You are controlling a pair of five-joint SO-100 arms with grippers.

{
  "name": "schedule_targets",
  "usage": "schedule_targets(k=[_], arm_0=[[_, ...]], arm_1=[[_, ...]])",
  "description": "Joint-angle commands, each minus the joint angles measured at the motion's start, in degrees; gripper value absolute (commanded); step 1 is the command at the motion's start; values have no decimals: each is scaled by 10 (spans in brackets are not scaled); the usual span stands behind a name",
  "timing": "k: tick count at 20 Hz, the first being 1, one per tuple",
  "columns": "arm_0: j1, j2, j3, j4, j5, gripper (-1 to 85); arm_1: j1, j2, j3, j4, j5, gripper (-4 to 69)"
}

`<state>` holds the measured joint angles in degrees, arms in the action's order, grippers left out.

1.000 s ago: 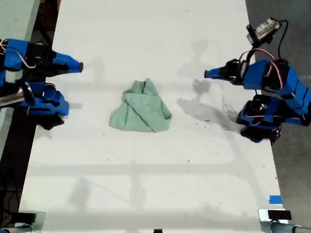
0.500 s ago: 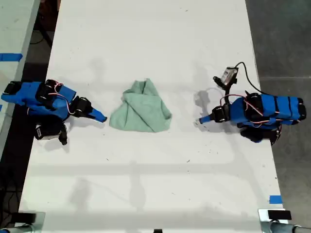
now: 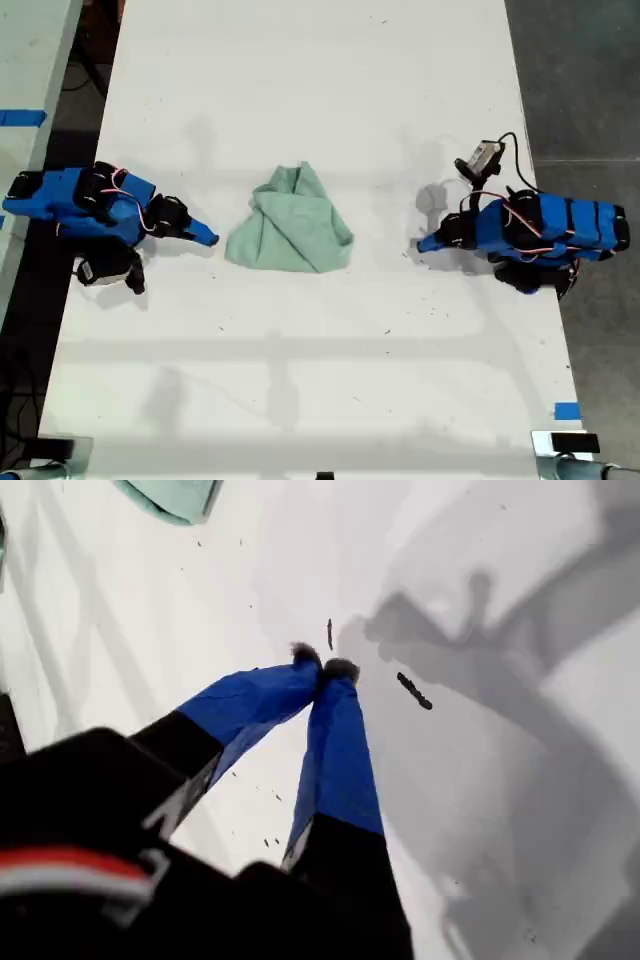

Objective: Fold t shirt

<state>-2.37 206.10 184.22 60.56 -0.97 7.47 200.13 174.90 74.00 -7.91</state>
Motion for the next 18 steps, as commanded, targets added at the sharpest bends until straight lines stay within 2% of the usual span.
schedule_targets(k=[1, 18], arm_0=[[-93, 4, 7, -6, 0, -1], [-81, 4, 4, -3, -2, -1]], arm_1=[[4, 5, 28, 4, 11, 19], [3, 5, 29, 7, 18, 19]])
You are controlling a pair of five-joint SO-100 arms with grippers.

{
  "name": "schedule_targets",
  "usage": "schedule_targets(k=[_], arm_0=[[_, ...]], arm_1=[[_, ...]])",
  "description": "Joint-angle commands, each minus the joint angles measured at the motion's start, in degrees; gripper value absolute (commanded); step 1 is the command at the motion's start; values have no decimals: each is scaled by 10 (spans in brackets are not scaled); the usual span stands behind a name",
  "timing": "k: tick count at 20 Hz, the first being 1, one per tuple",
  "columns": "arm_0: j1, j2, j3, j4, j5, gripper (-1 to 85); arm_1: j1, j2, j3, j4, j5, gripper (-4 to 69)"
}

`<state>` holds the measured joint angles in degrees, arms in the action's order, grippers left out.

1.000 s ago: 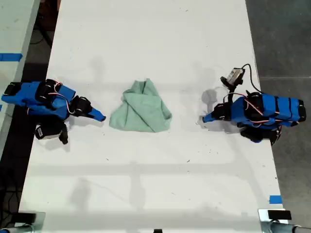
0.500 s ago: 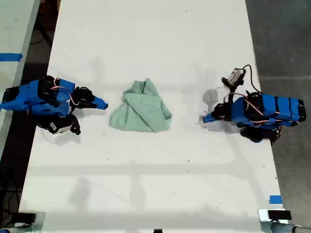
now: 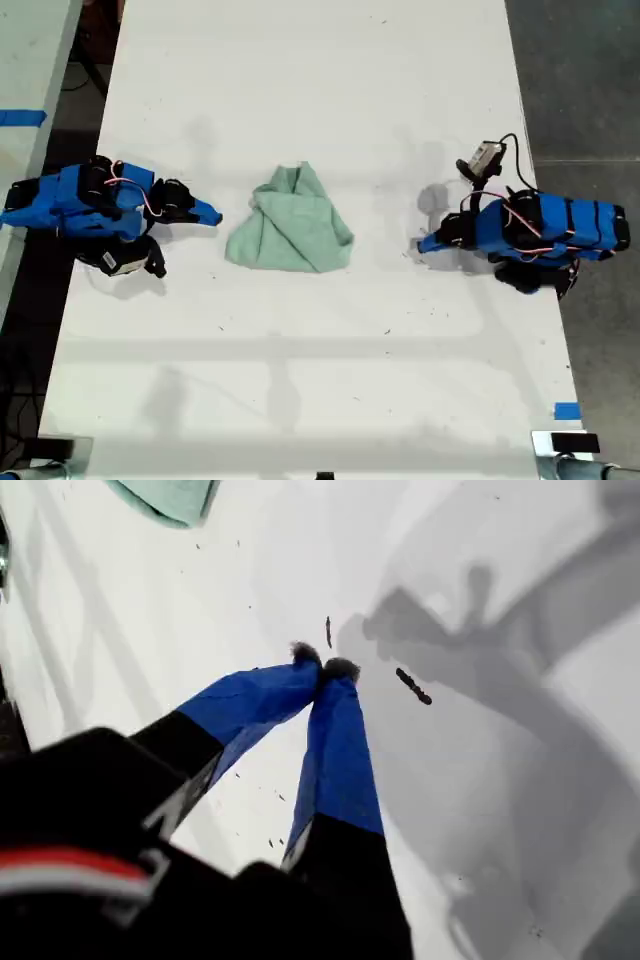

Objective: Fold t shirt

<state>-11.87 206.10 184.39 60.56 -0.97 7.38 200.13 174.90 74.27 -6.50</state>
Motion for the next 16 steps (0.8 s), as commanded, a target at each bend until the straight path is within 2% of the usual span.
schedule_targets(k=[1, 7, 8, 10, 11, 12, 13, 15, 16], arm_0=[[14, 4, 2, -3, -2, -1], [16, 4, 2, -3, -3, -1], [16, 4, 2, -1, -11, -1], [17, 4, 0, 1, -26, 134], [27, 4, -1, 2, -56, 178], [38, 4, -5, 3, -80, 184], [41, 4, -11, 8, -69, 184], [47, 4, -9, 10, -59, 184], [47, 4, -7, 10, -56, 184]], arm_1=[[4, 5, 29, 4, 4, 19], [4, 5, 29, 5, 7, 19], [4, 5, 29, 14, 25, 17], [11, 5, 29, 24, 63, 17], [5, 5, 29, 24, 51, 21], [0, 5, 29, 25, -13, 37], [-45, 5, 23, 38, -45, 76], [-143, 5, 19, 33, 56, 73], [-163, 5, 22, 35, 76, 76]])
